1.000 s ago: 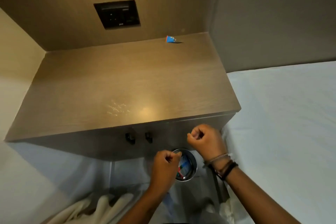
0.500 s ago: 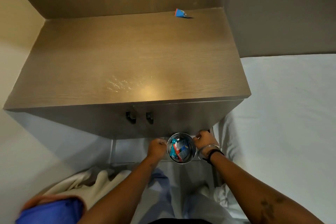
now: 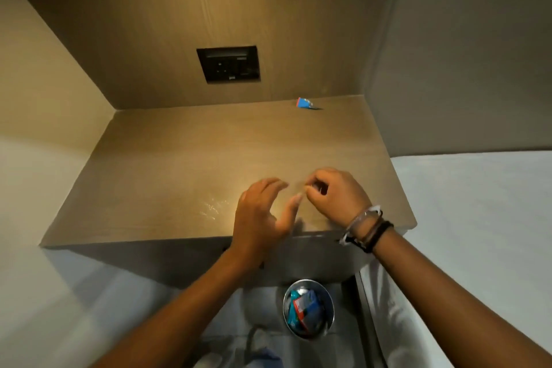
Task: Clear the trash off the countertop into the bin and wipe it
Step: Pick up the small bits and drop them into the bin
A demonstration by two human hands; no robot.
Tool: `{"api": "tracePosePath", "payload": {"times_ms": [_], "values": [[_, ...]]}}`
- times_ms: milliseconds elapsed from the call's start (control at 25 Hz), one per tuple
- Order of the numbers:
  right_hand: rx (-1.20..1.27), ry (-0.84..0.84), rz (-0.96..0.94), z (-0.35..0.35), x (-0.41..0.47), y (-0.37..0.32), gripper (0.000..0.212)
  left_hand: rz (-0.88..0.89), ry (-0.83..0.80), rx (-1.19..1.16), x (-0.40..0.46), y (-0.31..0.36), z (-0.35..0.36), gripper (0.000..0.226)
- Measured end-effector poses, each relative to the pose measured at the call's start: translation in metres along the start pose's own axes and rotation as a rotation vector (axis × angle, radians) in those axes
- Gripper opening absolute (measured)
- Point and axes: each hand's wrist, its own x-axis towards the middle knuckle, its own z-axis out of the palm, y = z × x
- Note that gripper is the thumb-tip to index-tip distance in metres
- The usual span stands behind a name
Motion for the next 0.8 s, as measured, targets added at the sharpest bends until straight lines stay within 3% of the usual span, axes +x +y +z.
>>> {"api": "tracePosePath", "payload": {"times_ms": [240,360,520,640,800], "values": [[-0.323,-0.082,0.117,0.005,0.17,0.001,0.036,-0.048,-0.17,0.289,0.127,-0.04,0.02,0.052],[-0.356,-0.057,0.208,0.025,0.265,0.007,0.04,-0.086,-0.255,0.345,0.187,-0.09,0.031,0.057],[-0.54,-0.177,0.231,0.035,0.254,0.017,0.049,-0.235,-0.319,0.327,0.146,-0.086,0.039,0.067],[-0.592,-0.165,0.217,0.046,0.248,0.028,0.041,-0.286,-0.296,0.276,0.126,-0.082,0.047,0.07],[-0.651,-0.097,0.125,0.038,0.255,0.021,0.035,-0.202,-0.201,0.284,0.147,-0.074,0.047,0.068]]}}
